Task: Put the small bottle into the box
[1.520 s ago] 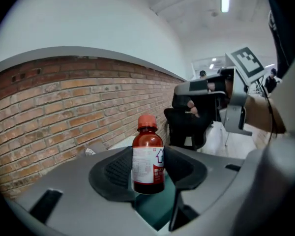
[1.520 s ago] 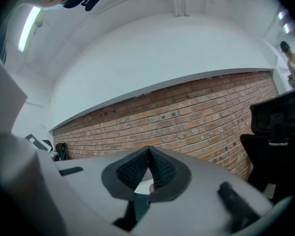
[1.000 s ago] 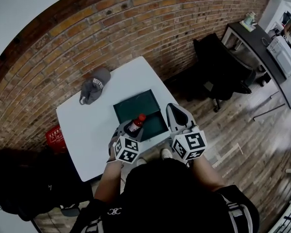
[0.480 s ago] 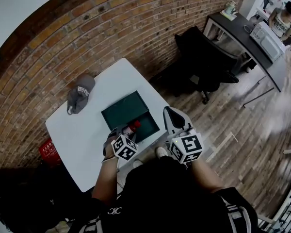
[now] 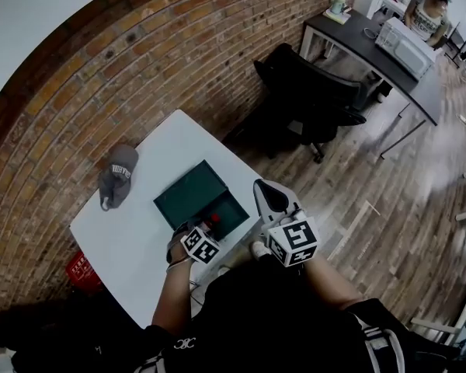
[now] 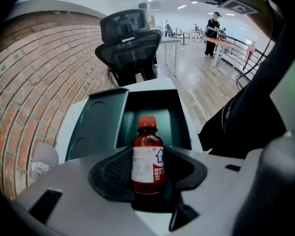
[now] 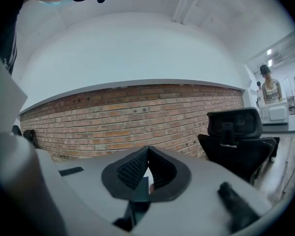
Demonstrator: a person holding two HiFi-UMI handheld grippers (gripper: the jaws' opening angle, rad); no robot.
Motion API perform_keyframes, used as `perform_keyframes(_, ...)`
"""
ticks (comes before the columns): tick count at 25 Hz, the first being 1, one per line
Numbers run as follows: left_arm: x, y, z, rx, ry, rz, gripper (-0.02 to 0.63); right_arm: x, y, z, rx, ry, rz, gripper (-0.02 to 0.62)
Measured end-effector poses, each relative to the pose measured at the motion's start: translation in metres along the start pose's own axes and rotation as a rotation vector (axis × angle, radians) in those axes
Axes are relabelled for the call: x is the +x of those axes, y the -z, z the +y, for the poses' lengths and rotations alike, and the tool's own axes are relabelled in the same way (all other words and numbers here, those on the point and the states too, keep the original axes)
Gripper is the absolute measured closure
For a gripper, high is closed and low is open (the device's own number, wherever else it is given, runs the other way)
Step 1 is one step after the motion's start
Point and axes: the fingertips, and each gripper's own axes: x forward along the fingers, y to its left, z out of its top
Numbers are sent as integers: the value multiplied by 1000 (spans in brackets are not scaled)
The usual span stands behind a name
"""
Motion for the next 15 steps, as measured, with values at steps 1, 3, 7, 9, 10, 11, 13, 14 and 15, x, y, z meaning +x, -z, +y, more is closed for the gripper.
perform_keyframes(1,2,1,0,3,4,9,397,0,0,-1,0,3,0,569)
perform_keyframes(3,7,4,-1,12,11,28,397,-1,0,-1,0,8,1,569)
perform_keyframes(7,16,9,-4,57,24,70,399,-1,2,0,-4,13,7,569)
perform_keyframes(9,20,11,-3,64,33,84,399,-2,3,0,-6,15,11,569)
perform_keyframes(10,21,12,-3,62,38,88,399,-2,3,0,-7,16,13,569)
perform_keyframes(11,22,13,-3,61,42,91,400,-2,3,0,-8,17,15,569)
perform_keyframes(13,24,14,-4,56,45,95,402,-3,4,1,-10,19,18,569)
perform_keyframes(14,25,15,-4,54,44,97,402,-4,4,1,-11,19,19,569)
perform_keyframes(15,27,17,-5,54,43,101,402,-4,5,1,-11,18,20,569)
